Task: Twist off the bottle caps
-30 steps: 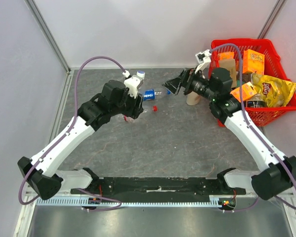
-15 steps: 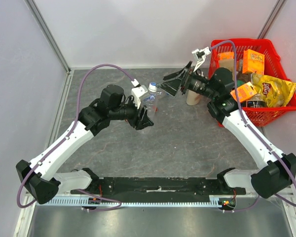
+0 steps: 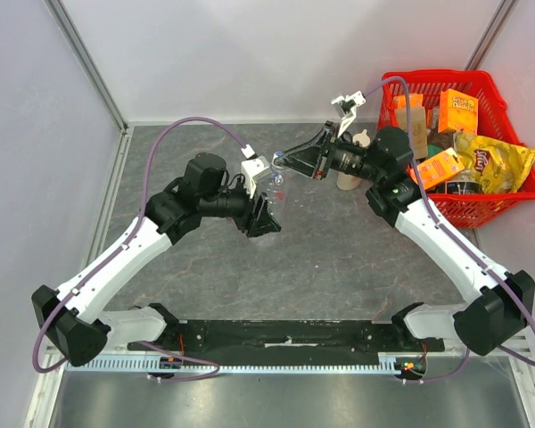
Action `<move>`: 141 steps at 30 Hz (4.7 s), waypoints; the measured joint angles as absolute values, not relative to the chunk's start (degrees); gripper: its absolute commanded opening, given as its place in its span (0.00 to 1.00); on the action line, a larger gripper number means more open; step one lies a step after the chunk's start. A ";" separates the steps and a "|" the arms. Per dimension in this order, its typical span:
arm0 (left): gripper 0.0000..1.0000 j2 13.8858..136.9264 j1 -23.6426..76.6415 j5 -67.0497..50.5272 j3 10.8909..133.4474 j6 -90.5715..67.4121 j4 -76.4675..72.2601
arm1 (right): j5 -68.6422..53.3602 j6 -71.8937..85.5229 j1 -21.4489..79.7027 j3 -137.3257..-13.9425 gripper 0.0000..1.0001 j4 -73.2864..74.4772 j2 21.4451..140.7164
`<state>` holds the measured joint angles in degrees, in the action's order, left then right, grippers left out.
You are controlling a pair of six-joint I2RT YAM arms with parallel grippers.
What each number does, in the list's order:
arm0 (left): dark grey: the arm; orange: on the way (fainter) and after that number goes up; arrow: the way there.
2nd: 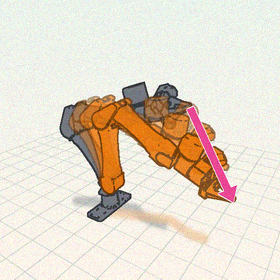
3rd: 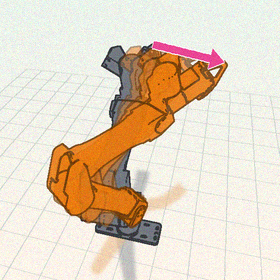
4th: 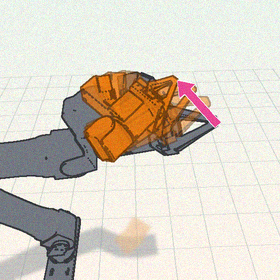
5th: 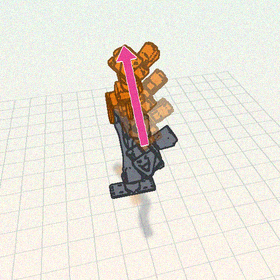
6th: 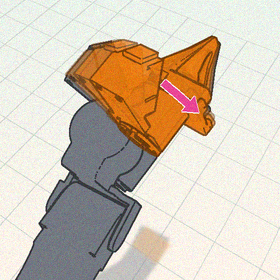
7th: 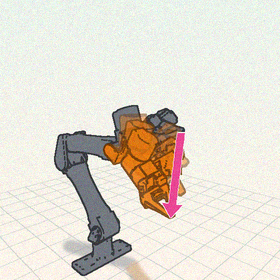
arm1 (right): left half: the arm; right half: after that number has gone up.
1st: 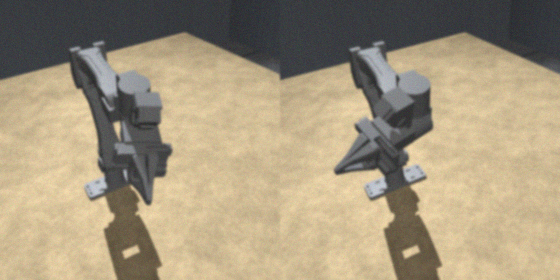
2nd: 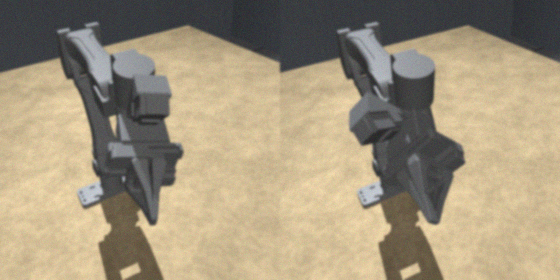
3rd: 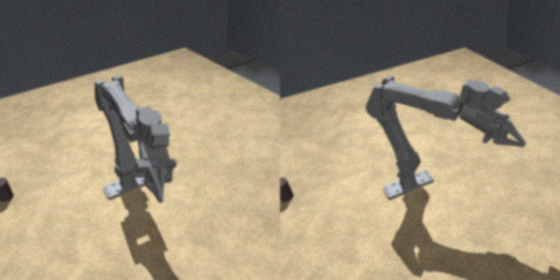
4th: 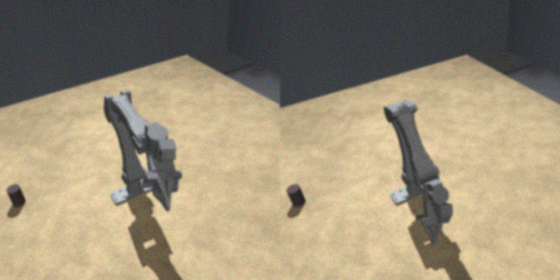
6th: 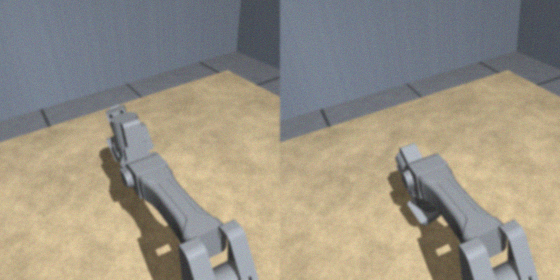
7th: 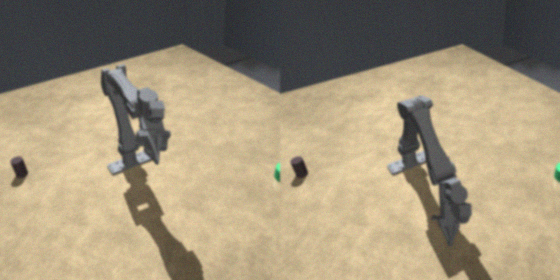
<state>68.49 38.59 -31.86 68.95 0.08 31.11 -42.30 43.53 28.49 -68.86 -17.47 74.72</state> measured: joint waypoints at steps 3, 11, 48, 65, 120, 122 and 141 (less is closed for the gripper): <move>0.47 68.49 38.61 -31.73 68.90 -0.43 31.20 | -42.41 43.03 28.34 -68.34 0.00 -18.09 74.72; 0.91 67.31 38.76 -27.38 68.77 -0.64 31.38 | -38.26 42.89 28.36 -67.13 0.00 -16.38 73.87; 0.47 65.21 38.70 -18.20 63.09 -7.57 20.69 | -14.70 54.65 28.01 -61.30 0.00 -11.05 67.88; 0.37 65.60 38.72 -17.98 63.20 -5.48 24.10 | -16.80 55.18 27.77 -61.34 0.98 -11.55 68.99; 0.29 65.67 38.98 -5.96 65.43 3.14 35.46 | -26.48 57.54 26.33 -64.82 0.03 -5.93 77.87; 0.29 65.76 39.00 -5.91 65.43 3.11 35.51 | -26.48 57.56 26.33 -64.31 0.00 -6.66 77.87; 0.20 65.47 38.59 -12.95 67.88 0.43 35.64 | -30.35 52.58 25.63 -63.77 0.00 -12.49 75.33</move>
<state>65.47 38.59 -12.95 67.88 0.43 35.64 -30.35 52.58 25.63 -63.77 -12.49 75.33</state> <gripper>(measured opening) 0.510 0.396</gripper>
